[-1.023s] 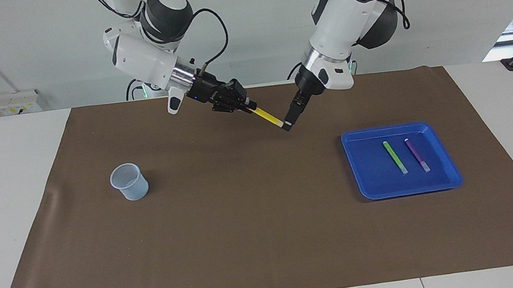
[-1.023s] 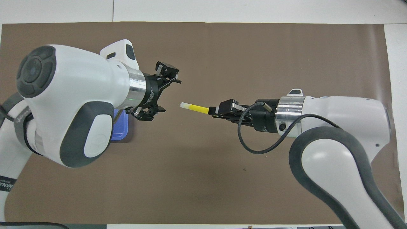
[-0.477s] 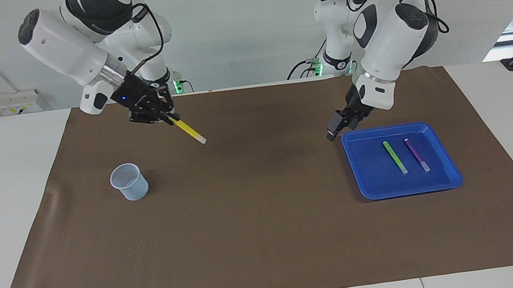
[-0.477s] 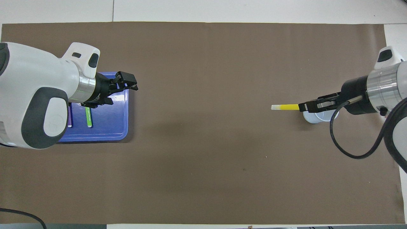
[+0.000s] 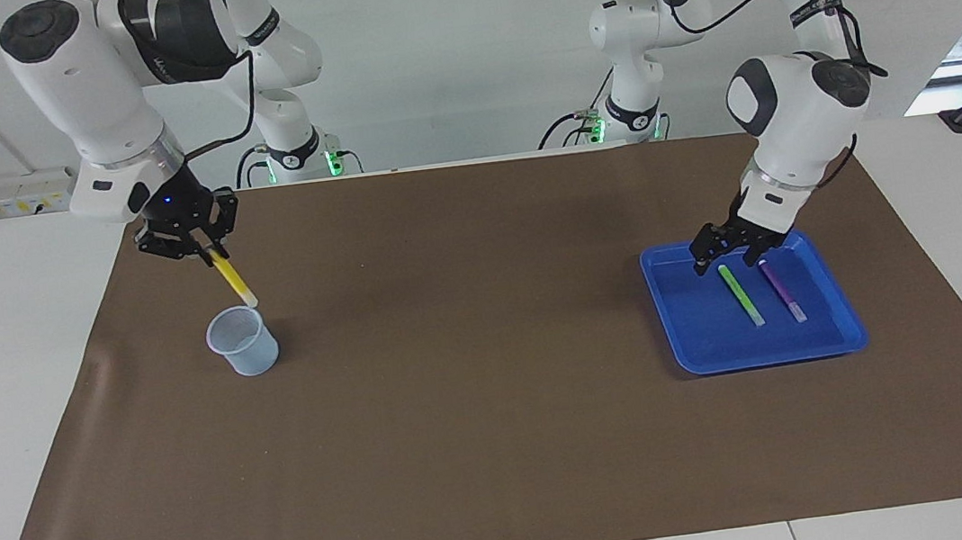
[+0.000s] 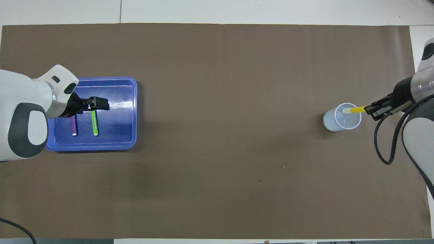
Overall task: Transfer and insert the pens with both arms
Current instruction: 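Insert the yellow pen into the cup with the right gripper, then grasp the green pen with the left gripper while the right gripper withdraws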
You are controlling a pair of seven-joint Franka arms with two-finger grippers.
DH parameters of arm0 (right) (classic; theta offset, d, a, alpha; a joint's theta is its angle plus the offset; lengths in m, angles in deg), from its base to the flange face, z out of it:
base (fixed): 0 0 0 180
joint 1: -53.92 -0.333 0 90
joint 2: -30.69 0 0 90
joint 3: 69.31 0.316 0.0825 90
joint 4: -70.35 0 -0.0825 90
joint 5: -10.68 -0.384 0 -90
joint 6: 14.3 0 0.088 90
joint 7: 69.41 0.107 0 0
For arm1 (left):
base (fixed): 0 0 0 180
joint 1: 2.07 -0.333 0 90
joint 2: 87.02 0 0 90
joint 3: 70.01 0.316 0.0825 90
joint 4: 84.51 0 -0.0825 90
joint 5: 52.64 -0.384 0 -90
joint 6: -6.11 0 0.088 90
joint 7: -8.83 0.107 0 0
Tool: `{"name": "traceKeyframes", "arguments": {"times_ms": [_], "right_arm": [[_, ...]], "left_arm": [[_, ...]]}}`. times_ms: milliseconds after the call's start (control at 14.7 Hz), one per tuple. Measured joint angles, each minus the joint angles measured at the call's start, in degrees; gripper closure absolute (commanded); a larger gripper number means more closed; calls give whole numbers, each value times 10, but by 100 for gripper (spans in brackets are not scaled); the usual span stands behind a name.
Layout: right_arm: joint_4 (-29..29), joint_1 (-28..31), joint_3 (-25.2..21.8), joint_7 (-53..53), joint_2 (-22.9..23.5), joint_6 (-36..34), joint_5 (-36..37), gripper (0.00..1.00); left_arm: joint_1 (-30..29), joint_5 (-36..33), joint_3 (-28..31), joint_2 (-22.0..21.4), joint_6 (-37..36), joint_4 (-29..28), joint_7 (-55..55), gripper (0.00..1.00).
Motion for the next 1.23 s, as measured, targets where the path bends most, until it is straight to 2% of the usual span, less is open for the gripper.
{"name": "traceKeyframes", "arguments": {"times_ms": [205,477,545,614,750,818,955,1023,1159,1227], "right_arm": [[-27,12,0,-5,1,28,25,100],[-90,23,0,-5,3,86,26,100],[-100,23,0,-5,4,94,26,100],[-110,24,0,-5,4,106,26,100],[-138,29,0,-5,6,140,26,100],[-152,31,0,-5,7,152,26,100],[-175,32,0,-4,8,179,26,100],[-184,32,0,-4,9,191,25,83],[-195,32,1,-3,9,202,25,32],[-197,32,1,-3,9,204,25,13]], "left_arm": [[-37,-8,0,34,52,-17,68,2],[-45,-17,-2,83,101,-20,83,7],[-44,-17,-3,91,105,-20,83,15],[-44,-17,-5,95,106,-20,83,38],[-44,-18,-5,98,106,-21,83,93],[-44,-19,-5,98,106,-21,83,100],[-45,-22,-4,95,103,-21,83,100],[-46,-22,-4,94,103,-21,82,100],[-45,-22,-4,94,100,-21,72,100],[-44,-22,-5,93,98,-21,58,100]]}}
